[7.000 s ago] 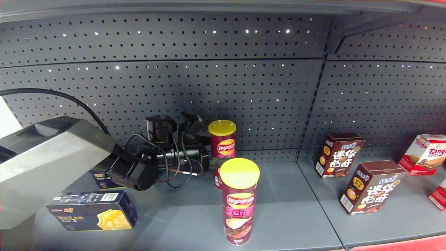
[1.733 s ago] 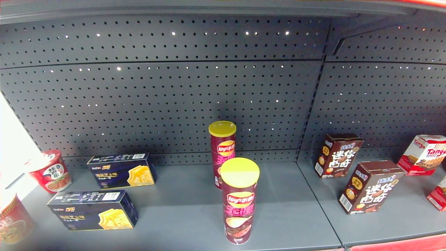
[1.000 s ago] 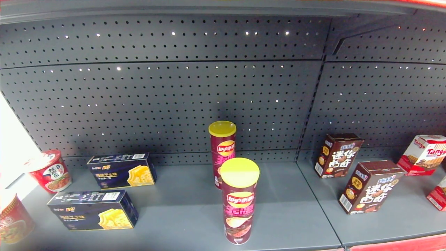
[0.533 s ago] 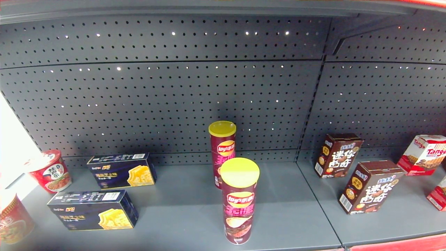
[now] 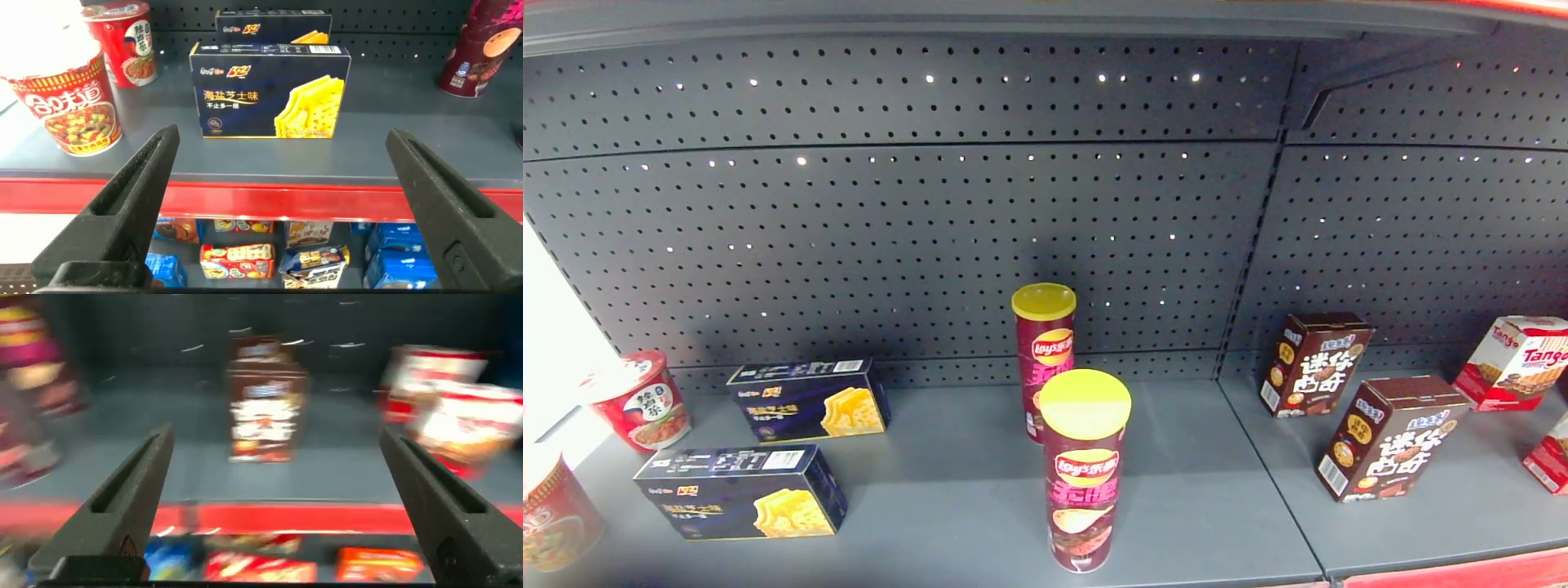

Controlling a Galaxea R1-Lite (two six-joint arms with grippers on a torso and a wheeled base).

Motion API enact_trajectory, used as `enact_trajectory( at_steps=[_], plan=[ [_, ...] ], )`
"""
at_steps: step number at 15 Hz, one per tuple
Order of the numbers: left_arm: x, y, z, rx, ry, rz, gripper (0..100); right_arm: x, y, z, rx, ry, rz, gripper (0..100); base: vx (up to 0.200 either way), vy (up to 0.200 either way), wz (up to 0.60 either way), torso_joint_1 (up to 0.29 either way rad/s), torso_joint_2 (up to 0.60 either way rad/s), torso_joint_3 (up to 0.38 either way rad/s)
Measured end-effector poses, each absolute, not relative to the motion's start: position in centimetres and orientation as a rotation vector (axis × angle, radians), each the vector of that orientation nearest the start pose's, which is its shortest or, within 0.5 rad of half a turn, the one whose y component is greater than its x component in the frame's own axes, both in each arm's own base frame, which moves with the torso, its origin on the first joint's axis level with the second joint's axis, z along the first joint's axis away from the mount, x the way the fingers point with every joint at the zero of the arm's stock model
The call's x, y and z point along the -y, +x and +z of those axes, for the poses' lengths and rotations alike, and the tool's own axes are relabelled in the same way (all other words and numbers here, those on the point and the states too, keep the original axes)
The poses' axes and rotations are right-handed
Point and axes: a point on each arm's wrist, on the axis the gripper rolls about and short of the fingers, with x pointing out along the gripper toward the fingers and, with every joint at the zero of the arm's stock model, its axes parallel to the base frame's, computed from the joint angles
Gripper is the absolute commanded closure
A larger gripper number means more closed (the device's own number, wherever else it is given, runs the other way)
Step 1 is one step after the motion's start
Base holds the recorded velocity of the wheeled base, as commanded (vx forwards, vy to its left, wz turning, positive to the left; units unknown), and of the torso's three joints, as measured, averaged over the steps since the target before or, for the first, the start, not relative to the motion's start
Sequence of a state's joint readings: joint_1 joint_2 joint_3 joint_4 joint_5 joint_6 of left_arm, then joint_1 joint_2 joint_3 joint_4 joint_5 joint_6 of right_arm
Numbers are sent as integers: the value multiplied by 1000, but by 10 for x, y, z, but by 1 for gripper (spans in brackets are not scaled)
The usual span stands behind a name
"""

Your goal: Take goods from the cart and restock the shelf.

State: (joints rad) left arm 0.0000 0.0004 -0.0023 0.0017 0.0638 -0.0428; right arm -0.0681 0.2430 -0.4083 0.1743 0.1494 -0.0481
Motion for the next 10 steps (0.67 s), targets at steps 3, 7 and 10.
enact_trajectory(
  at_steps=[3, 7, 10],
  plan=[
    [-1, -23, 76, 2, -43, 64, 0, -4, -15, 198, -78, -84, 188, 0, 0, 0, 0, 0, 0, 0],
    [-1, -23, 76, 2, -42, 64, 0, -6, 22, 225, -71, -100, 292, 0, 0, 0, 0, 0, 0, 0],
    [-1, -23, 76, 2, -42, 64, 0, -18, 45, 235, -103, -71, 466, 0, 0, 0, 0, 0, 0, 0]
  ],
)
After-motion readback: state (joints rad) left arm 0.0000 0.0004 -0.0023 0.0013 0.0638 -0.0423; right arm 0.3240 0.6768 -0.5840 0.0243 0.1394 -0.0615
